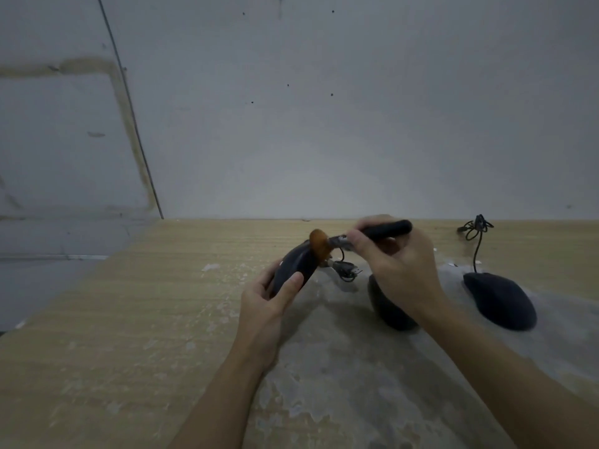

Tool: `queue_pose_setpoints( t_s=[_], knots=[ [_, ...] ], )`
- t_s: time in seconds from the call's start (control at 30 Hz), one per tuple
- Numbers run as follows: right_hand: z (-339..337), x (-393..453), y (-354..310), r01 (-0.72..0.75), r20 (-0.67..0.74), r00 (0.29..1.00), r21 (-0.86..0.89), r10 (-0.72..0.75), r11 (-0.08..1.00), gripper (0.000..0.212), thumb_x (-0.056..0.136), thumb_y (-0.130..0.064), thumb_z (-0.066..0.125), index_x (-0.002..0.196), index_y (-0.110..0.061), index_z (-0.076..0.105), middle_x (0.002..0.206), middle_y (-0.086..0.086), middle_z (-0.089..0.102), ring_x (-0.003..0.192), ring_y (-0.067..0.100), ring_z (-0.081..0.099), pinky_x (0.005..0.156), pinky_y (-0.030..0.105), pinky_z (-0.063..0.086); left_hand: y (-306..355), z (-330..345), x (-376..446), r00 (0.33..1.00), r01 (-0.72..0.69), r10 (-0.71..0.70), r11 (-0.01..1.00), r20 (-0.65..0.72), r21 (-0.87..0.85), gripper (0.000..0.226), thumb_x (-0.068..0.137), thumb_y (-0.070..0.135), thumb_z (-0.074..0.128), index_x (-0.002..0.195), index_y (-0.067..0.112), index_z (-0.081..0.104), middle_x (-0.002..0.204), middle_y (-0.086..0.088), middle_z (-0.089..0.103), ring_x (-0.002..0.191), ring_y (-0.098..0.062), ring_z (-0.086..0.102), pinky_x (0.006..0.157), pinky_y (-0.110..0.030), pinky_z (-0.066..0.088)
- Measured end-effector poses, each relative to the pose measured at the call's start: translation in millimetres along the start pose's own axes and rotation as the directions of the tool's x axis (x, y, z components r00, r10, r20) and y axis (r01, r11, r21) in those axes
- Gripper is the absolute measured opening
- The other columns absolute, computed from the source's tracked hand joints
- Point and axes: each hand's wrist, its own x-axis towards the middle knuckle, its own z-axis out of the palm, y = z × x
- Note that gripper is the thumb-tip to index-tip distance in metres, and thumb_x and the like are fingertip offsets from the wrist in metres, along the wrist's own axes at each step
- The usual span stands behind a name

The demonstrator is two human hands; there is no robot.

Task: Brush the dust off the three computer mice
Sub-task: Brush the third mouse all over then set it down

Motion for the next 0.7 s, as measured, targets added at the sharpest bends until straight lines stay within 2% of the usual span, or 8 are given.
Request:
queue_pose_setpoints(
  t_s=[0.03, 0.13, 0.27, 0.4, 0.47, 0.53, 0.6, 0.7],
  knots=[
    [-0.1, -0.6, -0.8, 0.004, -0.007, 1.000, -0.010, -0.004, 1.000, 0.007, 0.081, -0.011, 0.066, 0.085, -0.006, 0.069, 0.080, 0.003, 0.070, 0.075, 0.008, 0.067, 0.071, 0.022, 0.052, -0.3, 0.0, -0.5, 1.000, -0.001, 0.001, 1.000, 0.006, -0.003, 0.041, 0.069, 0.022, 0.067, 0.109, 0.016, 0.063, 0.095, -0.001, 0.074, 0.094, -0.017, 0.068, 0.069, -0.018, 0.053],
    [5.0, -9.6, -6.2, 0.045, 0.146, 0.989, -0.060, -0.036, 0.997, 0.008, 0.080, -0.015, 0.068, 0.083, -0.008, 0.071, 0.079, 0.001, 0.071, 0.075, 0.007, 0.067, 0.070, 0.017, 0.052, 1.9, -1.2, -0.9, 1.000, 0.017, -0.017, 0.999, 0.010, -0.036, 0.044, 0.066, 0.025, 0.072, 0.108, 0.017, 0.064, 0.099, -0.003, 0.073, 0.096, -0.019, 0.068, 0.072, -0.022, 0.055],
    [2.8, -4.0, -2.3, 0.017, -0.022, 1.000, -0.054, -0.018, 0.998, 0.005, 0.081, -0.013, 0.067, 0.083, -0.009, 0.070, 0.078, 0.001, 0.070, 0.074, 0.008, 0.066, 0.070, 0.021, 0.053, 1.8, -0.2, -1.4, 1.000, 0.015, -0.015, 0.999, 0.011, -0.039, 0.039, 0.068, 0.021, 0.066, 0.107, 0.016, 0.064, 0.094, 0.002, 0.075, 0.091, -0.012, 0.069, 0.068, -0.016, 0.053],
    [10.0, -16.6, -6.7, 0.050, 0.106, 0.994, -0.086, -0.041, 0.995, 0.003, 0.080, -0.016, 0.069, 0.079, -0.013, 0.070, 0.074, -0.005, 0.069, 0.071, 0.005, 0.066, 0.065, 0.015, 0.050, 2.6, -3.2, -1.2, 1.000, 0.017, -0.018, 0.998, -0.014, -0.052, 0.047, 0.067, 0.027, 0.069, 0.111, 0.012, 0.064, 0.105, -0.010, 0.071, 0.098, -0.022, 0.067, 0.073, -0.024, 0.055],
    [6.7, -11.3, -3.7, -0.022, -0.004, 1.000, -0.108, 0.021, 0.994, 0.003, 0.080, -0.013, 0.069, 0.078, -0.016, 0.069, 0.073, -0.007, 0.068, 0.070, 0.000, 0.065, 0.067, 0.013, 0.052, 2.8, -2.9, -1.7, 1.000, 0.009, -0.011, 0.999, -0.027, -0.052, 0.046, 0.068, 0.026, 0.068, 0.111, 0.012, 0.064, 0.104, -0.010, 0.071, 0.097, -0.022, 0.067, 0.072, -0.022, 0.054],
    [1.7, -2.6, -0.4, -0.115, -0.152, 0.984, -0.166, 0.090, 0.979, 0.004, 0.082, -0.013, 0.066, 0.079, -0.015, 0.068, 0.074, -0.007, 0.066, 0.072, 0.001, 0.064, 0.075, 0.021, 0.055, 1.6, -1.6, -2.2, 0.999, 0.017, -0.018, 0.999, -0.027, -0.046, 0.046, 0.071, 0.024, 0.070, 0.115, 0.011, 0.062, 0.106, -0.012, 0.071, 0.097, -0.023, 0.068, 0.072, -0.023, 0.054],
    [4.1, -1.6, 0.8, -0.213, -0.143, 0.971, -0.168, 0.190, 0.963, 0.005, 0.083, -0.016, 0.064, 0.079, -0.015, 0.066, 0.076, -0.003, 0.067, 0.076, 0.010, 0.066, 0.078, 0.035, 0.057, -0.1, -0.6, -2.5, 1.000, 0.028, -0.028, 0.999, -0.011, -0.035, 0.050, 0.073, 0.023, 0.073, 0.120, 0.011, 0.059, 0.111, -0.014, 0.068, 0.101, -0.026, 0.066, 0.077, -0.029, 0.054],
    [17.1, -7.9, 5.4, -0.350, -0.041, 0.937, -0.106, 0.348, 0.931, 0.003, 0.085, -0.021, 0.064, 0.087, -0.020, 0.065, 0.087, -0.001, 0.067, 0.087, 0.018, 0.066, 0.080, 0.042, 0.057, -1.7, -2.3, -2.4, 0.999, 0.022, -0.022, 0.999, -0.027, -0.025, 0.065, 0.065, 0.019, 0.075, 0.126, 0.013, 0.053, 0.116, -0.011, 0.066, 0.105, -0.023, 0.065, 0.080, -0.029, 0.054]
  ],
)
